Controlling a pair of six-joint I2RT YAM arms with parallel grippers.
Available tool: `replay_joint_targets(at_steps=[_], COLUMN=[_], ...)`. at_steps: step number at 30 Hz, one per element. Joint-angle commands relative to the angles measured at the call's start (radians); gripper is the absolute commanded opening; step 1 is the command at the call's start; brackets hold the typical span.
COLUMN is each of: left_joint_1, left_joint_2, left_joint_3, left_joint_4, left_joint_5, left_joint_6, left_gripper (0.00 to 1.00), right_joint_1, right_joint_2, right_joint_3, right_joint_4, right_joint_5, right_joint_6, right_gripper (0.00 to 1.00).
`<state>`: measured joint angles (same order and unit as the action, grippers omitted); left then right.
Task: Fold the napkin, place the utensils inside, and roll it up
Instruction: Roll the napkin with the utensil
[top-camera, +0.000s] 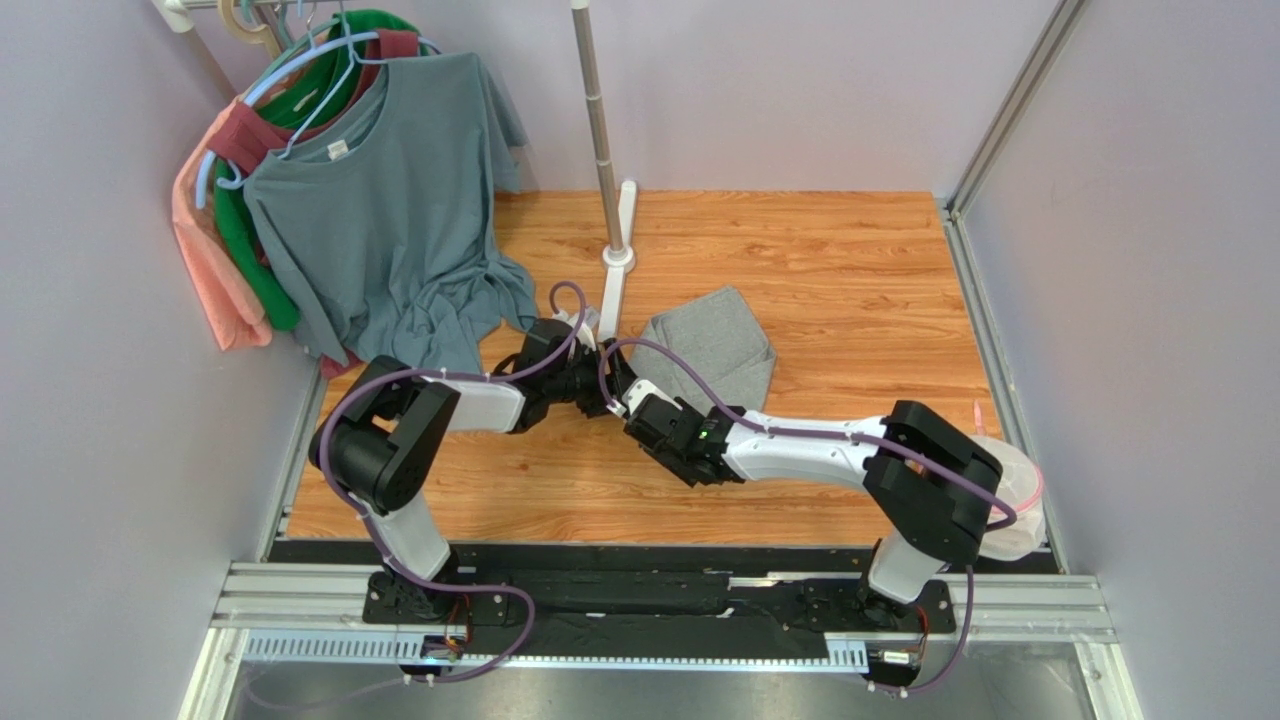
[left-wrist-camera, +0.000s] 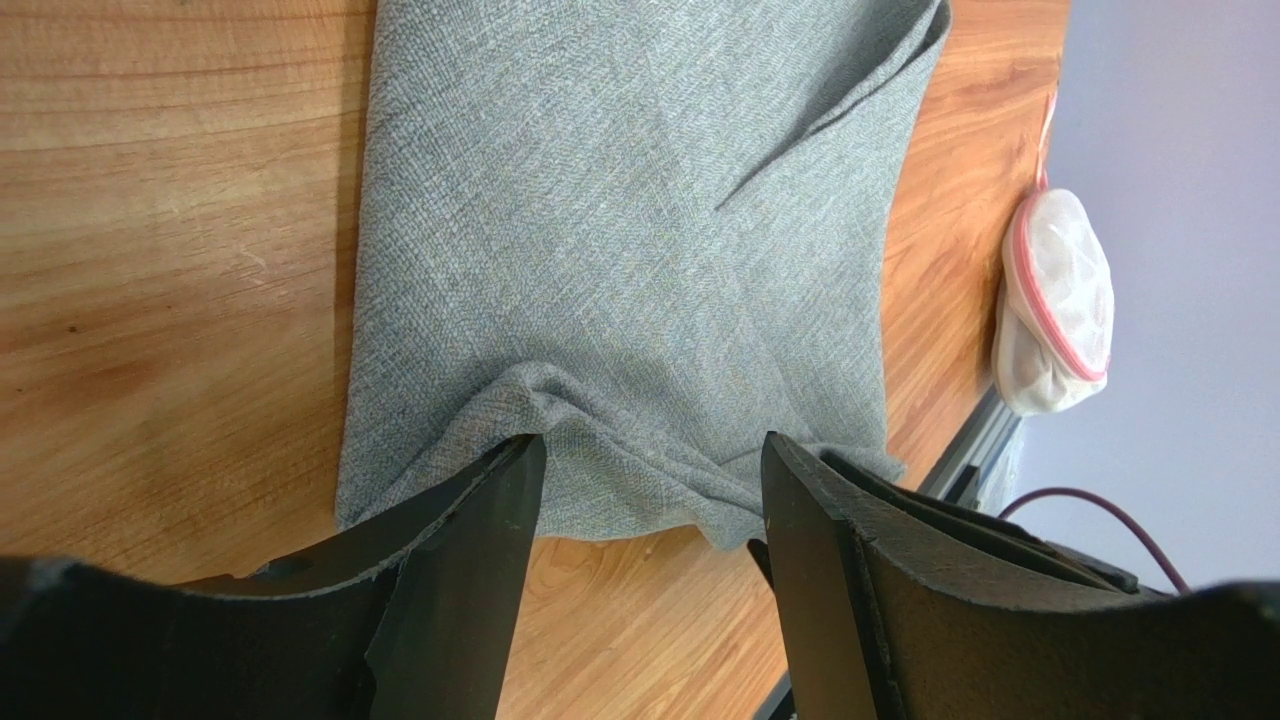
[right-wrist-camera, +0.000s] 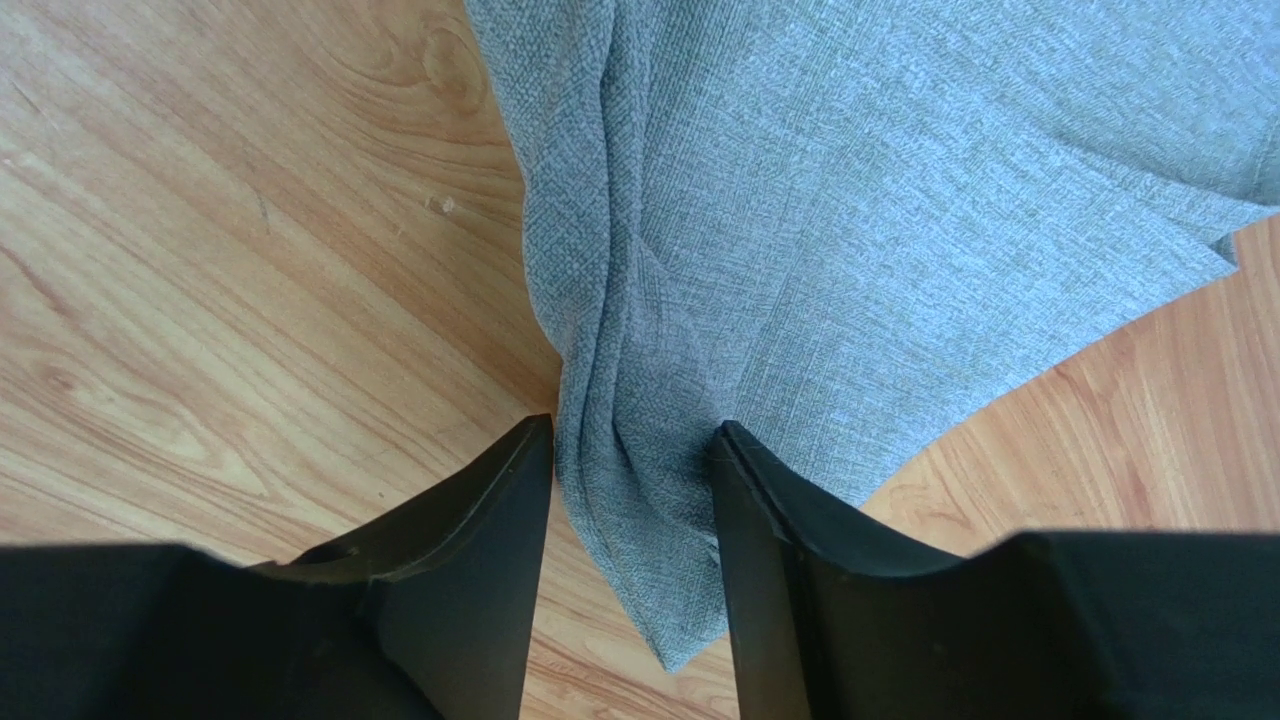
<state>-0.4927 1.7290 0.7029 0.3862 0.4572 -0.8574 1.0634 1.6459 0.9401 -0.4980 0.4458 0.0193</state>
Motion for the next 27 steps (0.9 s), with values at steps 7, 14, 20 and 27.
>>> replay_joint_targets(at_steps=[7,14,20,27], left_joint_1=[0.029,0.039,0.04,0.04], left_joint_2=[0.037,0.024,-0.028,-0.052], left_joint_3=[-0.029,-0.033,-0.036,0.001], left_joint_4=[-0.179,-0.188,-0.214,-0.288], left_joint_5=[-0.086,-0.086,-0.089,-0.127], left_joint_6=[0.073,0.098,0.139,0.204], left_gripper=[0.67,0.67,0.68,0.68], right_joint_1=[-0.005,-0.023,-0.077,-0.203], right_joint_2=[0.061,0.089,0.08,0.078], right_joint_3=[0.065,0.071,0.107,0.16], right_joint_4=[-0.134,-0.171,-0.172,-0.177], right_joint_5=[0.001,-0.136,-0.36,-0.732], right_joint_6=[0.126,0.149,0.12,0.1], right_gripper=[0.36,0.15,0.0,0.0])
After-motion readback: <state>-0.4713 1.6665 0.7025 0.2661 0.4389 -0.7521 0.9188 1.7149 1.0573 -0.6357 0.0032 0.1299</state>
